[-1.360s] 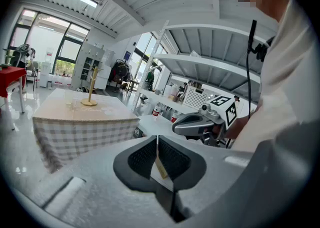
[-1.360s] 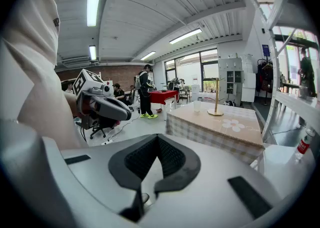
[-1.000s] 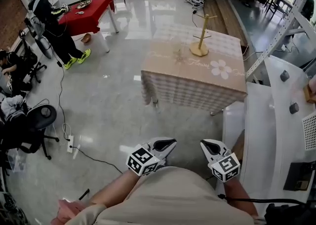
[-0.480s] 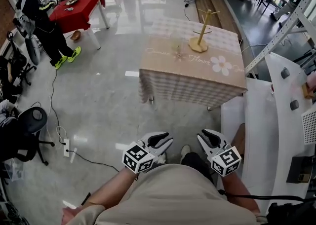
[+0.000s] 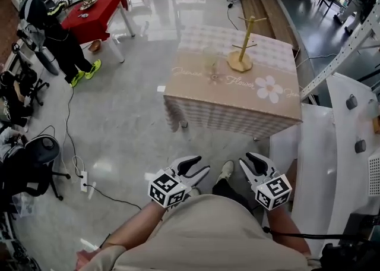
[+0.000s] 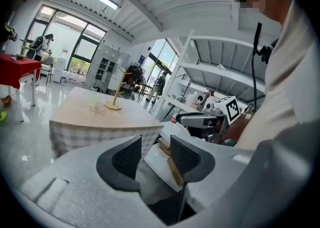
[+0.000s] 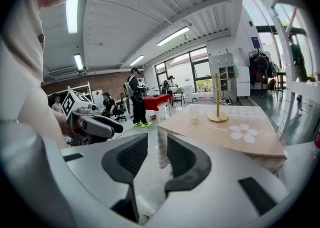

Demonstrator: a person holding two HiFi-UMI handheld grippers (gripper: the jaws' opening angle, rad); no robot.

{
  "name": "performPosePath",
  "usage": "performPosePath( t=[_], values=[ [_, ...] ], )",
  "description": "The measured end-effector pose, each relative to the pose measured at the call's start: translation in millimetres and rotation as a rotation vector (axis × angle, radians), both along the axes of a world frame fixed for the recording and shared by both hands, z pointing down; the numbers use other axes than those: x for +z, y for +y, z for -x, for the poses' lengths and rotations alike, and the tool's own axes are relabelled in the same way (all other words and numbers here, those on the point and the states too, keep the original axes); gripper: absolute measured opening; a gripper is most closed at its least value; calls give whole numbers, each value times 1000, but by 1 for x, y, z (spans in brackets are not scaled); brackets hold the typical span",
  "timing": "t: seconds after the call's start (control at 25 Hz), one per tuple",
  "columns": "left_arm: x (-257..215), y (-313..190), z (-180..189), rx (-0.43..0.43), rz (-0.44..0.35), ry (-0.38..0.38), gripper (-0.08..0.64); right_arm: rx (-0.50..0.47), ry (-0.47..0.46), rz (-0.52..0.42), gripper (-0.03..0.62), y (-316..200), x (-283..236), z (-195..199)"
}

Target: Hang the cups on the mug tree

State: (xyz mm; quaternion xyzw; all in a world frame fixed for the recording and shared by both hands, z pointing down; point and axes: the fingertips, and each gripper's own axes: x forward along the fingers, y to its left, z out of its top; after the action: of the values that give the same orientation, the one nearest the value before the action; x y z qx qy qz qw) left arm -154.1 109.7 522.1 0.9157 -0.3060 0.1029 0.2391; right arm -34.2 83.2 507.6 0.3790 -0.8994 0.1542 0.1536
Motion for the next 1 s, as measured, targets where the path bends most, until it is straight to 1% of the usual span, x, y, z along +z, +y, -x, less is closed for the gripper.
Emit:
performPosePath(
  t=[0.12, 0.24, 0.32, 0.52, 0.64, 0.76, 0.84, 0.92, 1.0],
  values=[
    [1, -45, -19, -19, 6, -30, 176, -15, -19, -20, 129, -46, -4, -20],
    [-2, -96, -47, -27, -15, -61, 190, -33, -18, -37, 132, -90, -9, -49],
    [-6, -130, -61, -44, -24, -77, 196, -41, -21, -30, 135, -114, -9, -67],
    [-11, -205, -74, -119, -39, -115, 211, -53, -22, -11, 137, -156, -6, -107],
    [-4, -246, -68, -173, -30, -135, 222, -29, -34, 8, 137, -176, 1, -123],
    [5, -288, -54, -223, -31, -158, 240, -10, -40, 26, 137, -194, 8, -128],
    [12, -318, -40, -264, -34, -174, 265, 5, -36, 33, 137, -205, 10, -130],
    [21, -351, -23, -313, -40, -202, 291, 39, -30, 29, 137, -217, 9, -131],
    [35, -386, -6, -361, -33, -232, 319, 92, -26, 21, 137, -232, 5, -135]
  ],
)
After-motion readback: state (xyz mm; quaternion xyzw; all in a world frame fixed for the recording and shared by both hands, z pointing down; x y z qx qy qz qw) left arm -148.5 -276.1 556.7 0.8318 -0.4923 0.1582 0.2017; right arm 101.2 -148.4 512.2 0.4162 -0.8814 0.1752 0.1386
